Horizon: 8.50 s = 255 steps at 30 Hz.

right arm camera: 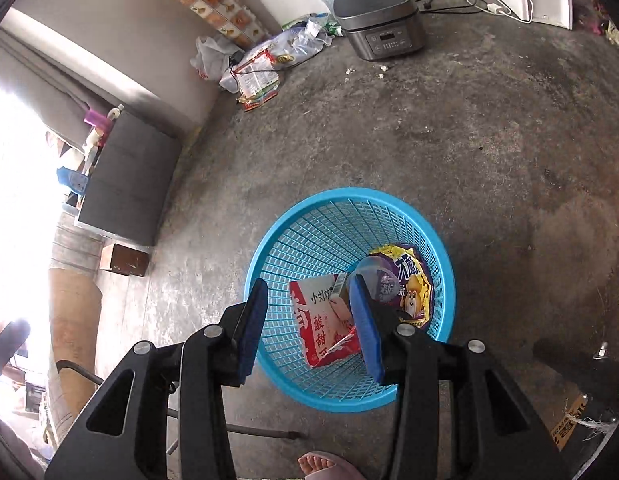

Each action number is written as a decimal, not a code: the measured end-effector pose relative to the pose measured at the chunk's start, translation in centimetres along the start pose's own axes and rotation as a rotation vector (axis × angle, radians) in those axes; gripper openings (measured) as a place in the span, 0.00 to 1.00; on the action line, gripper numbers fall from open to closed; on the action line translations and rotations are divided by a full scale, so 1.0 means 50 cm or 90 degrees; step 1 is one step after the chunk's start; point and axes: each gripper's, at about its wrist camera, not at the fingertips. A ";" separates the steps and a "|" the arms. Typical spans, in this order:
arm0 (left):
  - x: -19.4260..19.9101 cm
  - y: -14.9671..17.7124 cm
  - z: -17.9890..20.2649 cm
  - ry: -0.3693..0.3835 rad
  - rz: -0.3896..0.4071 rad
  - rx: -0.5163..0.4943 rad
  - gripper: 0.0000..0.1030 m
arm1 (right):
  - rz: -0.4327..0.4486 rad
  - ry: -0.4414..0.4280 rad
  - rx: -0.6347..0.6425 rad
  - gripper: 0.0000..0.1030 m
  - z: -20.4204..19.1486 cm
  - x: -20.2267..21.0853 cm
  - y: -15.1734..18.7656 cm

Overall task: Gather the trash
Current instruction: 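Open both grippers over the blue wastebasket to drop the bowl and tissue pack, then move both open grippers back over the table, then reach the right gripper toward the clear Pepsi bottle lying on the table, then grasp the Pepsi bottle around its blue label with the right gripper, then carry the Pepsi bottle with the right gripper toward the blue wastebasket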

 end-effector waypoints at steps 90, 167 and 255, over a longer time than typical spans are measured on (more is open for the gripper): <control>0.765 0.635 -0.955 -0.398 0.188 0.620 0.38 | -0.257 -0.271 0.563 0.64 -1.119 -0.118 0.460; 0.826 0.899 -0.461 -0.349 0.185 0.584 0.37 | -0.509 -0.368 1.037 0.65 -0.863 0.251 0.920; 0.544 0.447 -0.277 -0.204 0.192 0.364 0.00 | -0.218 -0.310 0.226 0.60 -0.546 0.185 0.356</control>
Point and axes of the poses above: each gripper's, at about its wrist camera, not at the fingertips, and x roughly against the way its jaws point, z to its right, y to its underside, and after that the axes turned 5 degrees about -y, right-handed
